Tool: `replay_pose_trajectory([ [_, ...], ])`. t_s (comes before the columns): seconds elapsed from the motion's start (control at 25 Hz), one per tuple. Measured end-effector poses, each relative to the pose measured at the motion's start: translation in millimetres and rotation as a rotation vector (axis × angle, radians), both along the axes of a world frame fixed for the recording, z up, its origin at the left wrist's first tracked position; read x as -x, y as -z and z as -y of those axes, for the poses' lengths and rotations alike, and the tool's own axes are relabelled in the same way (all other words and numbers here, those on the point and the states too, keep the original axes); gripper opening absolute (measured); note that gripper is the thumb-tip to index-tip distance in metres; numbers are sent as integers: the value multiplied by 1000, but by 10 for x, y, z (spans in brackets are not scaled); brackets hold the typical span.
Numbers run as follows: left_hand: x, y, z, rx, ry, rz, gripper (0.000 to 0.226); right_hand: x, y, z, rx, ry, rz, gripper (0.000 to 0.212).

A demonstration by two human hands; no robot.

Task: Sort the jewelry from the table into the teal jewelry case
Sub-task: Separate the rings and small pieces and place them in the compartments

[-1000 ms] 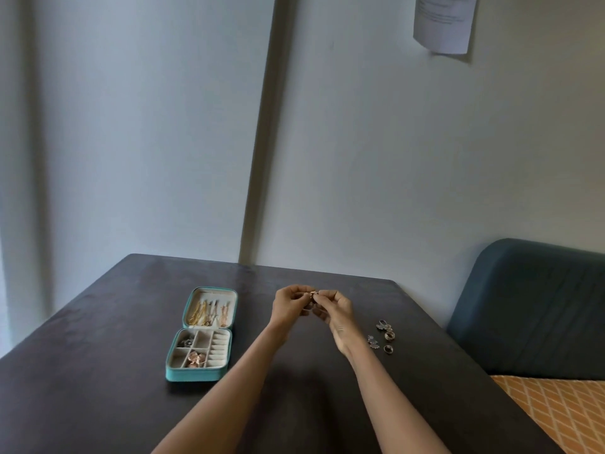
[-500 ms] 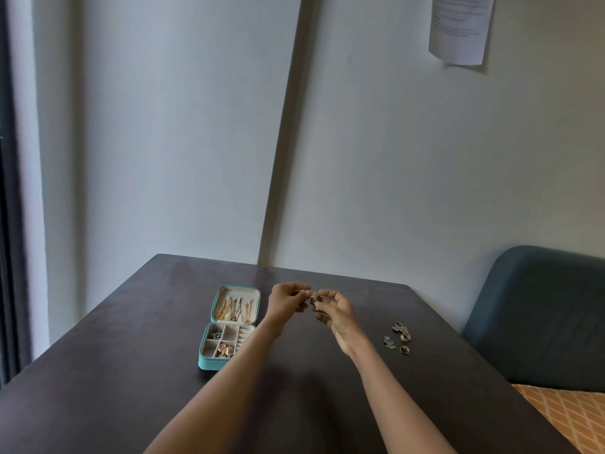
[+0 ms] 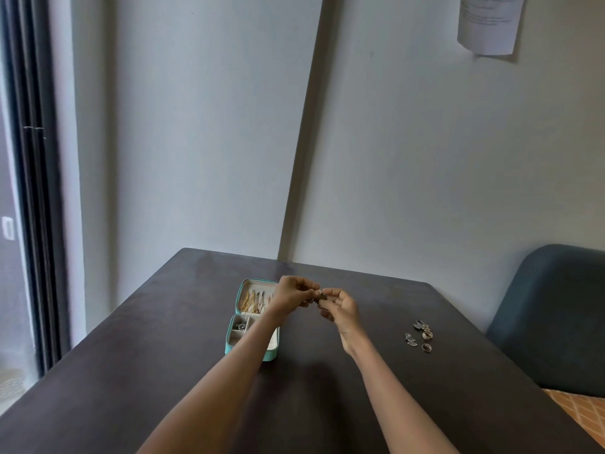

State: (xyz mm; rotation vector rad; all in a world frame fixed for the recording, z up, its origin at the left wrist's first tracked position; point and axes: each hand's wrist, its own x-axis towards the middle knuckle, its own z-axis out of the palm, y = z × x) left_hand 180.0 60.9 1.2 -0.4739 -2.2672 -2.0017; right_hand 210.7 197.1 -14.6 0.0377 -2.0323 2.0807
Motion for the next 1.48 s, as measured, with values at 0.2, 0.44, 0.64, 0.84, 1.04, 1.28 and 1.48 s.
replay_pose_trajectory([
  [0.2, -34, -29, 223, 39, -34, -11, 16, 30, -12, 196, -64, -73, -12, 24],
  [0.44, -55, -66, 650, -98, 26, 156, 17, 84, -72, 492, -70, -47, -6, 22],
  [0.64, -108, 56, 974, 91, -94, 198, 18, 115, -33, 683, 27, 39, 104, 18],
  [0.84, -108, 171, 996, 451, -129, 140, 22, 163, 26, 801, 29, 65, 202, 17],
  [1.04, -146, 185, 939, 630, -176, 37, 23, 145, 42, 823, 15, 76, 196, 15],
  [1.28, -159, 252, 880, 792, -343, 14, 15, 167, 186, 885, -22, 40, 222, 22],
  [1.48, -143, 227, 898, 832, -346, 54, 16, 156, 169, 929, -36, -32, 213, 27],
])
